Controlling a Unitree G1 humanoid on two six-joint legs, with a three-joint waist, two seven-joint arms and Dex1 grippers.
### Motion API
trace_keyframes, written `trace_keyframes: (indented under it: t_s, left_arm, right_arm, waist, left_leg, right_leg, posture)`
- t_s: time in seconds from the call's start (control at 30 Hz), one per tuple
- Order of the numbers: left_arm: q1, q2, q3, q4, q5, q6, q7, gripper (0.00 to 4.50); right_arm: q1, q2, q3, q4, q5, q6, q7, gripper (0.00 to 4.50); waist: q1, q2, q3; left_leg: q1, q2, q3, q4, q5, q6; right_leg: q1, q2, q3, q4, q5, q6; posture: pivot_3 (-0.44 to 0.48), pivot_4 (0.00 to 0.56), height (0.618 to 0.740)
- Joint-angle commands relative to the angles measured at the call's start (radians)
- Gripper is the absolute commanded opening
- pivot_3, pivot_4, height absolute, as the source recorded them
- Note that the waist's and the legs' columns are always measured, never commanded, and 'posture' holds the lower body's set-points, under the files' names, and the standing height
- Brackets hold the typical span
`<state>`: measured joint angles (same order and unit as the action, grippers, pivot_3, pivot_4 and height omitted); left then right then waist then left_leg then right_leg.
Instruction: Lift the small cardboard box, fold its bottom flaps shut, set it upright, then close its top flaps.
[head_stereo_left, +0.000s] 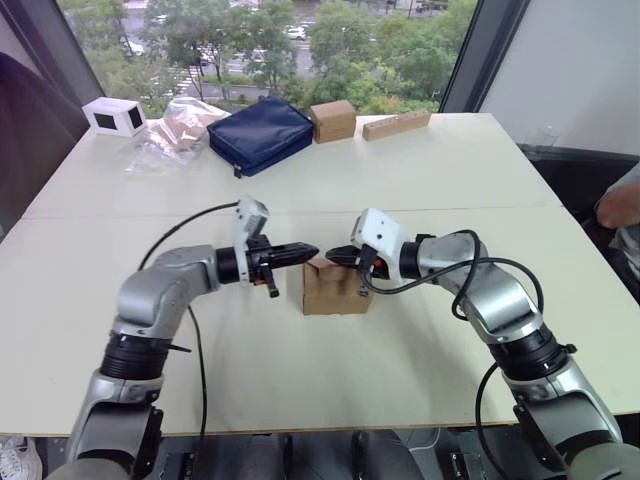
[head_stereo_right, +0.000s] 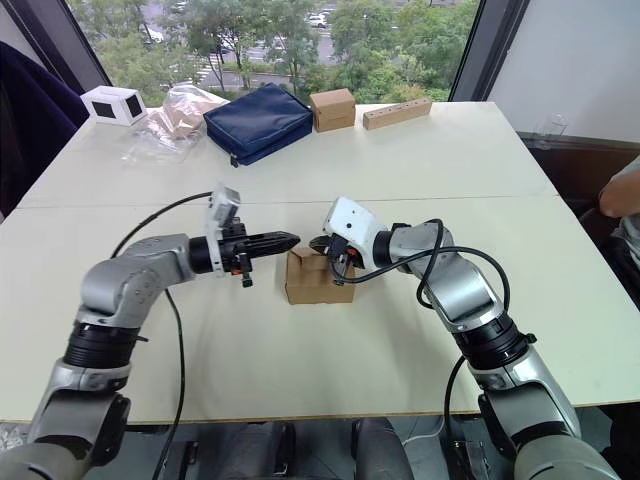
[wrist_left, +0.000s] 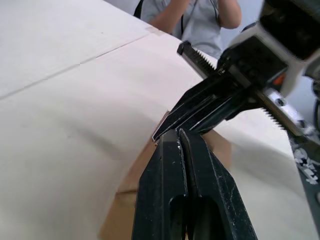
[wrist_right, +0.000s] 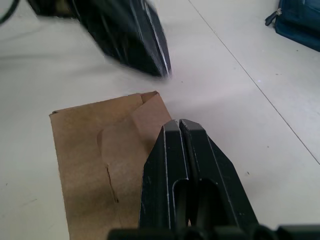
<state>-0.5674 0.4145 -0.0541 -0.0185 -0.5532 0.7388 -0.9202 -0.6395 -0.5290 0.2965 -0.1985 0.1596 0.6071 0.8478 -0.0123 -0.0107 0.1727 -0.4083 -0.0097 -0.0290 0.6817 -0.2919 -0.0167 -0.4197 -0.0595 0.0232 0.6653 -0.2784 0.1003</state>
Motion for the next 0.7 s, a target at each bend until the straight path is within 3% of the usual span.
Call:
trace_keyframes:
  t_s: [0.03,0.7]
  left_arm:
    - [-0.028,-0.024,-0.006,0.027,0.025,-0.046,0.02,0.02]
    - [-0.026,-0.058,-0.01,0.093,0.065,-0.092,0.027,0.02]
  right_arm:
    - [0.002,-0.002,-0.026,-0.059,0.003,0.011,-0.017,0.0]
    - [0.12,-0.11,-0.035,-0.333,0.063,0.124,0.003,0.0]
  waist:
    - [-0.001,0.0,0.0]
    - [0.0,0.0,0.0]
  left_leg:
    - [0.0,0.0,0.0,0.0,0.0,0.0]
    - [0.0,0.0,0.0,0.0,0.0,0.0]
  right_leg:
    - [0.0,0.0,0.0,0.0,0.0,0.0]
    - [0.0,0.0,0.0,0.0,0.0,0.0]
  posture:
    - [0.0,0.15,0.74]
    - [0.0,0.15,0.74]
